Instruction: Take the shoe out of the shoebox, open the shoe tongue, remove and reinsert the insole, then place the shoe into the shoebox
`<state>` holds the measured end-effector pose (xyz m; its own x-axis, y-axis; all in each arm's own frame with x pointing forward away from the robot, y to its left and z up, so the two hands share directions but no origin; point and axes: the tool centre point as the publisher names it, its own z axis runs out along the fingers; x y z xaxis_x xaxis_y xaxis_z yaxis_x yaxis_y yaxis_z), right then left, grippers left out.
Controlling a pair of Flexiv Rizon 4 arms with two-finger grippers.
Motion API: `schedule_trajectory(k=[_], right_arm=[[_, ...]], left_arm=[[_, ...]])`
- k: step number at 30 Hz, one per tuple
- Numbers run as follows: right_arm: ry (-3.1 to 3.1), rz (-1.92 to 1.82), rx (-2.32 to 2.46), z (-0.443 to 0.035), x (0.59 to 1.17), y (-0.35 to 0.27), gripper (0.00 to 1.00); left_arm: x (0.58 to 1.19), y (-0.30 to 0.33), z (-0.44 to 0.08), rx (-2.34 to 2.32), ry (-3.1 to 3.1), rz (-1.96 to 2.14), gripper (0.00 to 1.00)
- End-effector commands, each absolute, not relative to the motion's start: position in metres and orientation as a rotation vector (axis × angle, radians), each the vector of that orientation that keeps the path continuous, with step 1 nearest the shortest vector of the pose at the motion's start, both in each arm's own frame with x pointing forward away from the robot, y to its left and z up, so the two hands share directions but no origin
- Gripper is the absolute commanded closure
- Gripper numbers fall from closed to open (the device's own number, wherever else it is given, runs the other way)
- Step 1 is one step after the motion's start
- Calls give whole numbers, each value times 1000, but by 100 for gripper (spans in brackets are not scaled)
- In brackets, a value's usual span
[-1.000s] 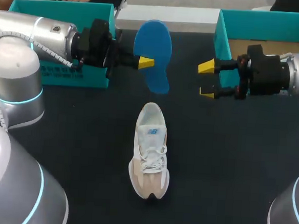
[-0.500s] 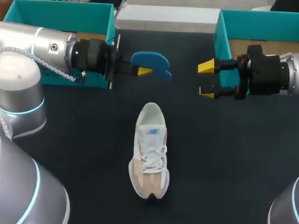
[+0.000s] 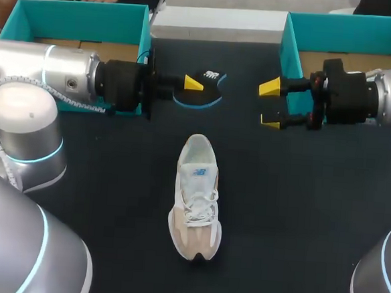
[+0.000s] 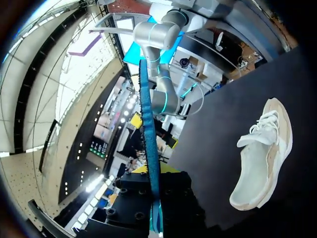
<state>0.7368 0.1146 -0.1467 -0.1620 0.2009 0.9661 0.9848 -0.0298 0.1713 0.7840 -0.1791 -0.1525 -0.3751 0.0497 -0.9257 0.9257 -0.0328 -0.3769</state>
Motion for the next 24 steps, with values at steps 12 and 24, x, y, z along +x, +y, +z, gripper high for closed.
schedule_trajectory(k=[12, 24], right_arm=[[-1461, -1269, -1311, -147, 737, 117, 0], [-1461, -1269, -1311, -147, 737, 117, 0]], left_arm=[[776, -180, -156, 1187, 1184, -1170, 100], [775, -179, -164, 1161, 1209, -1154, 100]])
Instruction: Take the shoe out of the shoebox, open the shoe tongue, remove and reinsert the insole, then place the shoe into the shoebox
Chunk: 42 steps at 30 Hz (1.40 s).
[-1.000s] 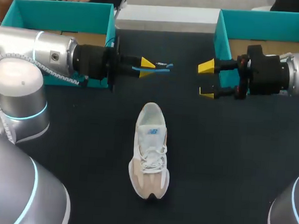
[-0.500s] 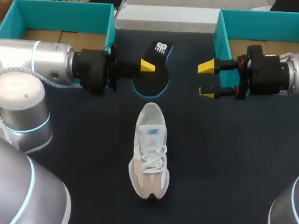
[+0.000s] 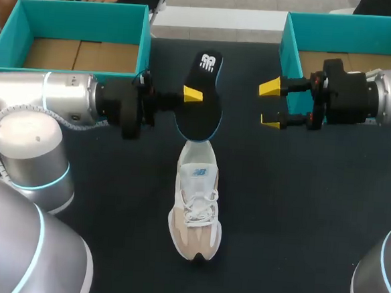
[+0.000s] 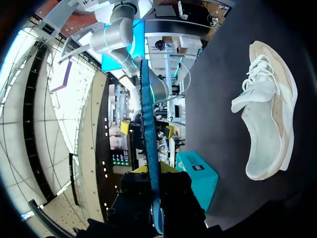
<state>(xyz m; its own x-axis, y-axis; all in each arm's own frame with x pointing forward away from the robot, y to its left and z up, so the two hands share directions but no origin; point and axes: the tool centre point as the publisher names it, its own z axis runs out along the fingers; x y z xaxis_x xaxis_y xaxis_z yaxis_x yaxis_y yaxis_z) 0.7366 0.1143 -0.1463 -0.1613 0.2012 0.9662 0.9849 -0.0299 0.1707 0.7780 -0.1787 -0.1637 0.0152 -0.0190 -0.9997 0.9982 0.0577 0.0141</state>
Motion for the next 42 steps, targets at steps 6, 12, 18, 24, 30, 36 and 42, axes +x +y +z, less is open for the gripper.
schedule_trajectory(k=[6, 12, 18, 24, 30, 36, 42], right_arm=[[-1455, -1267, -1266, -157, 742, 135, 0], [-1438, -1269, -1217, -169, 744, 160, 0], [-1418, -1250, -1187, -177, 742, 175, 19], [-1408, -1252, -1181, -178, 740, 180, 47], [-1405, -1252, -1179, -178, 740, 182, 55], [-1405, -1255, -1172, -179, 740, 182, 60], [-1406, -1256, -1162, -179, 740, 182, 92]], left_arm=[[777, -187, -165, 1173, 1194, -1117, 100], [784, -205, -174, 1197, 1178, -1078, 100], [793, -223, -181, 1208, 1159, -1066, 100], [793, -238, -185, 1217, 1150, -1059, 100], [791, -245, -187, 1192, 1147, -1064, 100], [790, -246, -187, 1187, 1147, -1065, 100], [788, -246, -187, 1191, 1144, -1065, 100]])
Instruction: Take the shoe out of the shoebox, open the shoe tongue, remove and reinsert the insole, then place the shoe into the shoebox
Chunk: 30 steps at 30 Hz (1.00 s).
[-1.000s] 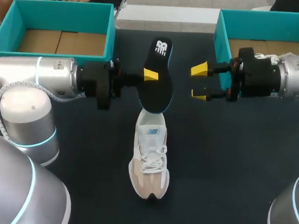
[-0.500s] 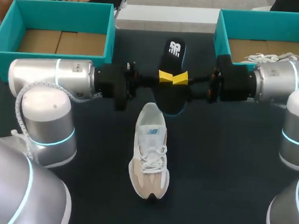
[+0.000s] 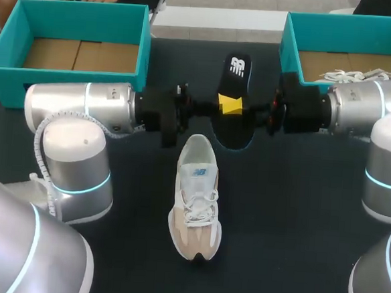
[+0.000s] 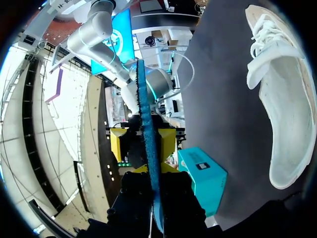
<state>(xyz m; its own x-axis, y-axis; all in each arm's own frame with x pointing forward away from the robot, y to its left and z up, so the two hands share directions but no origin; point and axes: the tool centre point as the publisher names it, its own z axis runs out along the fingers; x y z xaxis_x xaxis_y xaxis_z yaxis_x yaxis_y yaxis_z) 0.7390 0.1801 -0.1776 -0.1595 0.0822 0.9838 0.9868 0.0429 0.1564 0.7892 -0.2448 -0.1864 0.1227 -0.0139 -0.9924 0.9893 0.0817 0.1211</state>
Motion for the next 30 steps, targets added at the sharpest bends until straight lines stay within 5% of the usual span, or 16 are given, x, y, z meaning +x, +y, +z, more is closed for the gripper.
schedule_trajectory(k=[1, 14, 15, 16, 30], right_arm=[[-1406, -1257, -1161, -179, 740, 182, 97], [-1412, -1238, -1144, -179, 741, 181, 100], [-1412, -1237, -1144, -179, 741, 181, 100], [-1412, -1236, -1145, -180, 741, 181, 100], [-1504, -1366, -1230, -179, 759, 174, 100]], left_arm=[[787, -246, -186, 1190, 1143, -1064, 100], [783, -241, -182, 1190, 1109, -1091, 99], [783, -240, -180, 1191, 1097, -1098, 43], [783, -240, -178, 1189, 1098, -1097, 0], [781, -191, -167, 1043, 1356, -1212, 0]])
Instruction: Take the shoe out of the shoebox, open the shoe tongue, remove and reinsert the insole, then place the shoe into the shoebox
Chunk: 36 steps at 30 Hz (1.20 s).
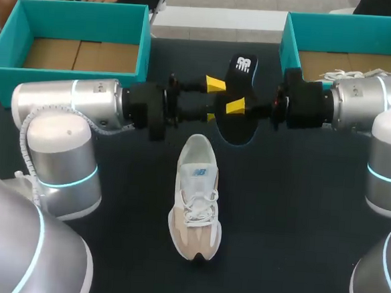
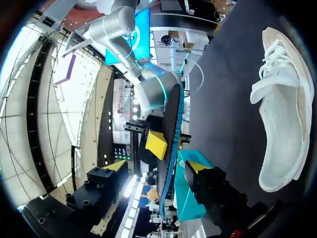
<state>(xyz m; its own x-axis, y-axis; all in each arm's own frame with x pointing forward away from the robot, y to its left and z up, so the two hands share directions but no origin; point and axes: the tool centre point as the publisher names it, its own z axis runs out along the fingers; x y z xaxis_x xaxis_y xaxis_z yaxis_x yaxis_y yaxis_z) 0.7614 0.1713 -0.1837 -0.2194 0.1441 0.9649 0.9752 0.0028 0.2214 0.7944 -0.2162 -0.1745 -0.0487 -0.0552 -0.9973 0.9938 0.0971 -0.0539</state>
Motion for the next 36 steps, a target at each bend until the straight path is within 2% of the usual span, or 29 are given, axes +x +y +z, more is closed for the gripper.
schedule_trajectory(k=[1, 11, 31, 36], right_arm=[[-1527, -1392, -1221, -178, 761, 175, 100], [-1718, -1748, -958, -168, 772, 185, 100], [-1724, -1741, -963, -168, 772, 185, 100], [-1833, -1790, -914, -170, 776, 184, 100]], left_arm=[[781, -185, -168, 1000, 1399, -1254, 0], [789, -147, -193, 922, 1647, -1272, 0], [789, -147, -193, 922, 1647, -1272, 0], [788, -125, -199, 745, 1961, -1259, 0]])
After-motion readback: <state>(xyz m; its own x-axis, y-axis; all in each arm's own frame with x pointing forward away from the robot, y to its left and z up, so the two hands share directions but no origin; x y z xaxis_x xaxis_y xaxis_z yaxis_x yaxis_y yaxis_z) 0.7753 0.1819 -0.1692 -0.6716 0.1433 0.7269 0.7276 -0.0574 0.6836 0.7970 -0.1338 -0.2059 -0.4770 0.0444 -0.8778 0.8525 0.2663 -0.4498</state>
